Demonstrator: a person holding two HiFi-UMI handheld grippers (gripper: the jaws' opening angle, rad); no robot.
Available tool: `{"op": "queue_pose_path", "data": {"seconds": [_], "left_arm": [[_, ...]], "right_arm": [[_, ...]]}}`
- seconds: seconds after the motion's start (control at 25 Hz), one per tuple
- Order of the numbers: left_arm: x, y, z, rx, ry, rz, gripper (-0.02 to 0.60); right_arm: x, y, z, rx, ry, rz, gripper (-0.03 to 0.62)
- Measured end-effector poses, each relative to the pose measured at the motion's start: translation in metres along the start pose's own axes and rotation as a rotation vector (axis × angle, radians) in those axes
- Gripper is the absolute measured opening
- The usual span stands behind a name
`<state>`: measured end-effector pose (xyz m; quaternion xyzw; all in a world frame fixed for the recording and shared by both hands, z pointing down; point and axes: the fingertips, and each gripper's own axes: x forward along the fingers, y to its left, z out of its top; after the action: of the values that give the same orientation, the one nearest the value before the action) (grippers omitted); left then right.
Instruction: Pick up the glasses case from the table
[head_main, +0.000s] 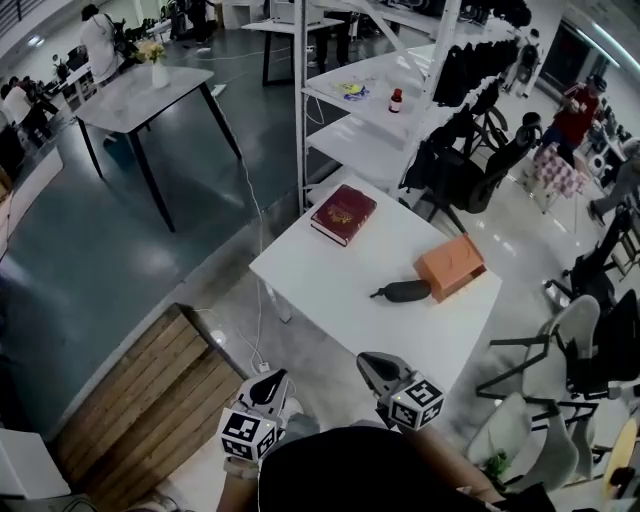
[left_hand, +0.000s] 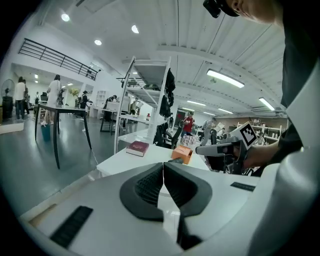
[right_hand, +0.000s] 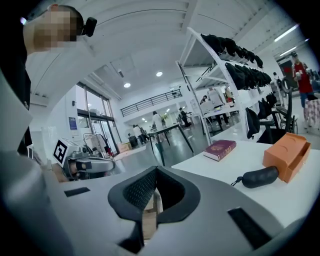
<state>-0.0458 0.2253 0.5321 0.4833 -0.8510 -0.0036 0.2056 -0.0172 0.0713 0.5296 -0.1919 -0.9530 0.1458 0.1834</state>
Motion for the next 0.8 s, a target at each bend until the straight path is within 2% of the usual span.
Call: {"op": "queue_pose_path", "data": {"seconds": [0.24, 0.44, 0.6, 0.8], "left_arm": [[0.009, 0.059, 0.010, 0.032, 0.015, -0.068, 0.020], [0.018, 0.089, 0.012, 0.046, 0.021, -0.098, 0.021], [0.035, 0.097, 0.018, 0.040, 0.027, -0.115, 0.021], [0.075, 0.085, 0.035, 0.062, 0.041, -0.166, 0.021]], "right_arm": [[0.056, 0.001, 0.018, -0.003, -0.016, -0.064, 0.028], [0.076, -0.007, 0.029, 0.001, -0.032, -0.117, 0.028], [0.074, -0.018, 0.031, 0.005, -0.025, -0.147, 0.028], [0.051, -0.049, 0.036, 0.030, -0.036, -0.207, 0.028]]}}
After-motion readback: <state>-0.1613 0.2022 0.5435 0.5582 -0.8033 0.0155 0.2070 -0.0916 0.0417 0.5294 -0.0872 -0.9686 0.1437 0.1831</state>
